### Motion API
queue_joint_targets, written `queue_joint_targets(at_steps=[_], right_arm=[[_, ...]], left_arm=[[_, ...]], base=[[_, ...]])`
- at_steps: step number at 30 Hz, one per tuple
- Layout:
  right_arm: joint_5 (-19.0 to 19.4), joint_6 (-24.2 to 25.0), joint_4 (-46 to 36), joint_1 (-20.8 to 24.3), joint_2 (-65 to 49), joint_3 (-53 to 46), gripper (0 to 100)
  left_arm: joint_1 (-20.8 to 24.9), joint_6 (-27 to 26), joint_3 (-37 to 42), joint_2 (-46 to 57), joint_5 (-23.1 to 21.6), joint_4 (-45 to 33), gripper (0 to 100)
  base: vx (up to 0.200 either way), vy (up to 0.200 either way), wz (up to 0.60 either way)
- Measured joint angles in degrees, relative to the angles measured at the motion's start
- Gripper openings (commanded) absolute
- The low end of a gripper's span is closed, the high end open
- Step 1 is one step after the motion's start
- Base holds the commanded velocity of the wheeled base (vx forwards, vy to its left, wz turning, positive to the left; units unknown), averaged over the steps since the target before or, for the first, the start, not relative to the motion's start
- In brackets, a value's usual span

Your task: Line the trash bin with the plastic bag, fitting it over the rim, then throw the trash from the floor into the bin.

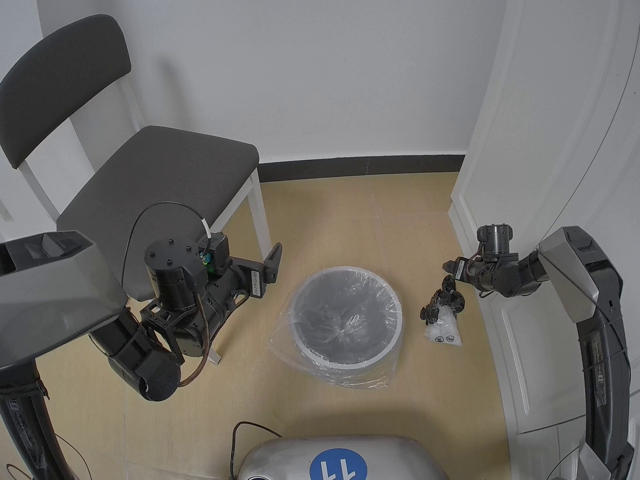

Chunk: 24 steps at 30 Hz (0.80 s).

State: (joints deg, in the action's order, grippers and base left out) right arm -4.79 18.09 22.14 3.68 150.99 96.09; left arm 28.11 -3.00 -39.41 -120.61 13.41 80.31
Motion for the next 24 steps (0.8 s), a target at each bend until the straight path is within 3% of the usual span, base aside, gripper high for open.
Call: queue_joint_targets(at_steps=[6, 24], right_arm=[[1.05, 2.82, 0.0, 0.17, 4.24, 2.89, 100], [0.06, 3.66, 0.49, 1.44, 13.78, 13.07, 100]], left_arm=[[-0.2, 0.0, 0.05, 0.28, 0.02, -0.01, 100], [-0.41, 0.0, -0.16, 0.2, 0.07, 0.27, 100]], base=[[0.0, 0.0, 0.0], [0.0, 0.0, 0.0]])
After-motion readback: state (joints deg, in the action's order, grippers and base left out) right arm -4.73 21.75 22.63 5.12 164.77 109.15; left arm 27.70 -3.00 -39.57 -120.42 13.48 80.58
